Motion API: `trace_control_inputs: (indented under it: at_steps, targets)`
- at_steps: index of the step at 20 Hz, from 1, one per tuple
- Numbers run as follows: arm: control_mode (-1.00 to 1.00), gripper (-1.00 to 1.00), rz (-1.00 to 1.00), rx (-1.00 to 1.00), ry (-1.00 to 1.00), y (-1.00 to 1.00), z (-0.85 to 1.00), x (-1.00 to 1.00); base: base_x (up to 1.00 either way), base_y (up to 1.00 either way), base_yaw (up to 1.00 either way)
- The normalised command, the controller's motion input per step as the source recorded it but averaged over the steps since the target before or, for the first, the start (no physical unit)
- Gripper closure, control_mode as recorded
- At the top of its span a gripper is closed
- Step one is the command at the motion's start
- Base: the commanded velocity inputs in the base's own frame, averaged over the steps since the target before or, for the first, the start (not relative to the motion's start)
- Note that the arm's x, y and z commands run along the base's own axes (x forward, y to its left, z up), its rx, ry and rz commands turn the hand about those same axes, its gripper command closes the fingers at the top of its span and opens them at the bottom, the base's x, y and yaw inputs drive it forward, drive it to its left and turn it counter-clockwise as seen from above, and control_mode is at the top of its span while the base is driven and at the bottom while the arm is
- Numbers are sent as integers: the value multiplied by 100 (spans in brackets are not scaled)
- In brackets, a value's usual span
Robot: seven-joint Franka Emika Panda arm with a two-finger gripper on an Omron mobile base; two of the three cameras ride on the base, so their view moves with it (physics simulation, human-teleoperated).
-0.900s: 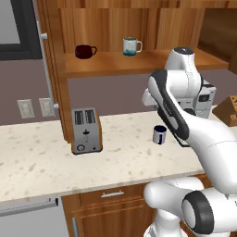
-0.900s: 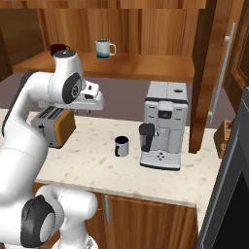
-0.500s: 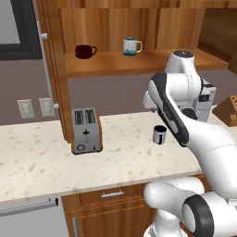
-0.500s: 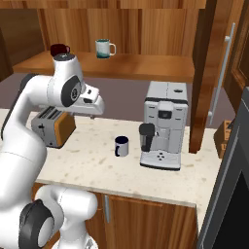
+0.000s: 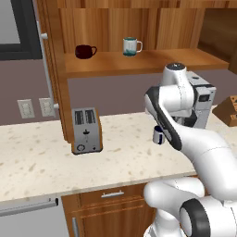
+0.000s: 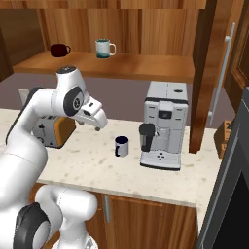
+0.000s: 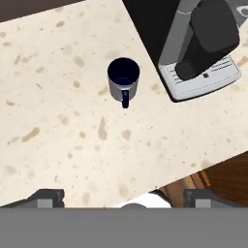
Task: Pick the mug on the counter and place it in the cabinet with the handle facing the right, like the mugs already inside.
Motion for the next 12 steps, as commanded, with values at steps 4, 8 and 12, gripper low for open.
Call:
trace_control_inputs:
  at_steps: [4, 8, 12]
  targets:
    - [-100, -100, -22, 0, 12, -35, -30, 24, 0, 0, 0]
    - [-100, -100, -8, 0, 3, -30, -28, 29, 0, 0, 0]
    - [-100, -100, -5, 0, 1, -27, -39, 25, 0, 0, 0]
